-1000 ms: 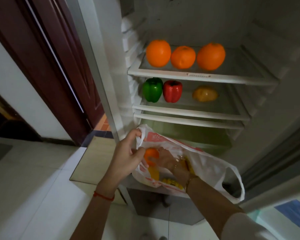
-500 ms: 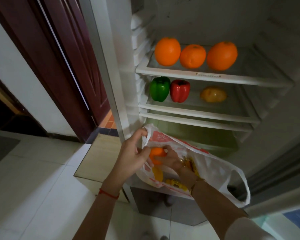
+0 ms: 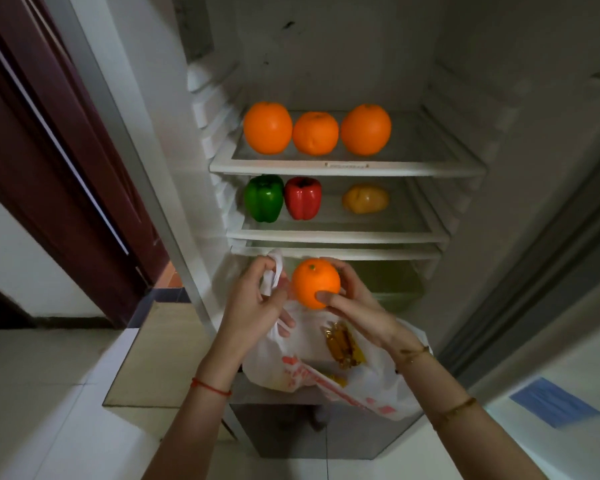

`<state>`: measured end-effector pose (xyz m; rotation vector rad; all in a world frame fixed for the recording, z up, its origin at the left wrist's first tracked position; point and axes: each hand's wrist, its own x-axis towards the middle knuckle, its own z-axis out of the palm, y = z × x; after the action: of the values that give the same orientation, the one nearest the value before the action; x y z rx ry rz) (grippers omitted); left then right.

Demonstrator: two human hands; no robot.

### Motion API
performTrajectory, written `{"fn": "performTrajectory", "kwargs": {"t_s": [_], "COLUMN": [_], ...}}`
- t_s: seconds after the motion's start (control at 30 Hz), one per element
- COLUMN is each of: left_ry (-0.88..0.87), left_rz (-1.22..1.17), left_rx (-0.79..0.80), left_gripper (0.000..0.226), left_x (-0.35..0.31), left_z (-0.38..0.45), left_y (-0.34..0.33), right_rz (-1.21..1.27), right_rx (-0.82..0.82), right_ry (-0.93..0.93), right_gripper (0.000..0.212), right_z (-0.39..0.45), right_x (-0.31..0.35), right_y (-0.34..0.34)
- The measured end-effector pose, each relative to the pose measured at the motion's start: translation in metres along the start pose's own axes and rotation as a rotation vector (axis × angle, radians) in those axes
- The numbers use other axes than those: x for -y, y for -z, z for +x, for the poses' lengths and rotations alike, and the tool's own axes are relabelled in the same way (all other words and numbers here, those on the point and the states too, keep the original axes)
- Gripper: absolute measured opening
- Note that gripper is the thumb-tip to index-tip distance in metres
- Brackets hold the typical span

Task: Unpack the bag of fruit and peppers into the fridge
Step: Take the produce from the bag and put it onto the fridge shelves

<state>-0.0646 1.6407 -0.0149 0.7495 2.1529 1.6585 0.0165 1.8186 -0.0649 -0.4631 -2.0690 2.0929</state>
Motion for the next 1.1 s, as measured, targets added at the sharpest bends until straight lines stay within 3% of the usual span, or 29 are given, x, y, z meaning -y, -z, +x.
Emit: {"fn": "performTrajectory", "kwargs": {"t_s": [0.17,0.37,0.47,0.7,1.1], "left_ry": [-0.026,-0.033,-0.043,-0.040,-0.023], "left_rz": [0.012,0.015,0.030,0.024,-0.007], "left_rx": [0.032,0.062,0.075,0.050,0.056], "left_gripper": [0.023,0.021,0.020,0.018,0.020], "left_x": [-0.004,-0.001,-0.001,-0.002,-0.005], "left_z": [0.009,0.020,0.023,0.029,0.027], "left_y": [-0.011,-0.021,-0.022,-0.020,-0.012], "right_rz": [-0.067,-0.170,-0.221,-0.423,-0.602], "right_rx": [-0.166,-0.618,-0.743,-0.871,-0.889], "right_ry": [0.204,0.498,0.533,0.428,0.358], "right_gripper": [0.056,0.057,0.062,0.062,0.066], "right_z": [-0.015,0.003,0.023,0.066,0.078], "right_x": [0.062,0.144,0.170,0.178,0.167], "right_y": [0.015,0.048,0.068,0.102,0.111]}}
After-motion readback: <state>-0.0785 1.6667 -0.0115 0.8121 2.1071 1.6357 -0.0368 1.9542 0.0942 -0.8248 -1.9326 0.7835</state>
